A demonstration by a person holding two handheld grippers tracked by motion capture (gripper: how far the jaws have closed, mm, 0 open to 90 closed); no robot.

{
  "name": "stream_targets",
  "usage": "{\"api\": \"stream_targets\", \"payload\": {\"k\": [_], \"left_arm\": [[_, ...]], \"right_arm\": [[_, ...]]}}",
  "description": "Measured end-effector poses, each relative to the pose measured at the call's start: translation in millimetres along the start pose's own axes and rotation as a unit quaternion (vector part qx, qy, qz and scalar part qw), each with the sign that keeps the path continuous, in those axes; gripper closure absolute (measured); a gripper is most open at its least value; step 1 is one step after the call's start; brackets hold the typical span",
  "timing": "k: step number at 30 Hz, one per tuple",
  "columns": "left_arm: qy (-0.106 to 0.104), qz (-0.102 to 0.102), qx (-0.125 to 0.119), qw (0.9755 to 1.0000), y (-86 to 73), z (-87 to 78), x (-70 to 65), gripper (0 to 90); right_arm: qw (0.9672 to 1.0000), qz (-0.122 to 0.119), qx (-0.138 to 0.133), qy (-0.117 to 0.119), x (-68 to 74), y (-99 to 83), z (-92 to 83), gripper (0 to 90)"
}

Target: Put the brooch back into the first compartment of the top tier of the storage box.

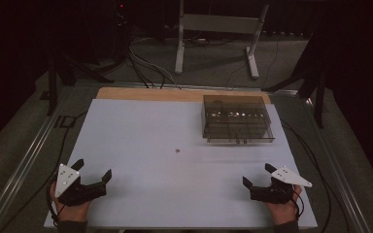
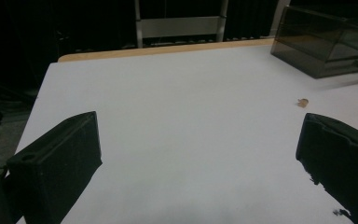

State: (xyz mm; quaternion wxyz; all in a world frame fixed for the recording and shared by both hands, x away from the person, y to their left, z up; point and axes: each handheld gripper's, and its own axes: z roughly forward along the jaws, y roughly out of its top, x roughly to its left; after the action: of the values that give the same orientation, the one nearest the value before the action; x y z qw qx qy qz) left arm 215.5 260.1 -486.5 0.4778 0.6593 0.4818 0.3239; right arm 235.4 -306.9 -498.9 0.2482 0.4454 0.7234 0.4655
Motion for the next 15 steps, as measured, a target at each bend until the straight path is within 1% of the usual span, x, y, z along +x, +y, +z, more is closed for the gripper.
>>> {"api": "stream_targets", "payload": {"k": [2,6,12,15], "left_arm": [[0.003,0.003,0.001,1.0,0.3,-0.2,-0.1,0.6],[0.013,0.017,0.005,0.9998,1.7,-0.4,-1.7,0.7],[0.011,0.014,0.007,0.9998,1.6,-0.2,-0.9,0.6],[0.011,0.016,0.009,0.9998,1.9,0.6,-1.7,0.7]], "right_arm": [[1.0,0.001,0.0,-0.002,0.0,-0.3,-0.7,0.3],[1.0,-0.006,0.002,-0.007,1.2,-0.5,-1.2,0.3],[0.9999,-0.015,0.0,-0.008,2.5,-0.2,-0.9,0.3],[0.9998,-0.018,0.001,-0.008,2.2,-0.6,-1.0,0.3]]}}
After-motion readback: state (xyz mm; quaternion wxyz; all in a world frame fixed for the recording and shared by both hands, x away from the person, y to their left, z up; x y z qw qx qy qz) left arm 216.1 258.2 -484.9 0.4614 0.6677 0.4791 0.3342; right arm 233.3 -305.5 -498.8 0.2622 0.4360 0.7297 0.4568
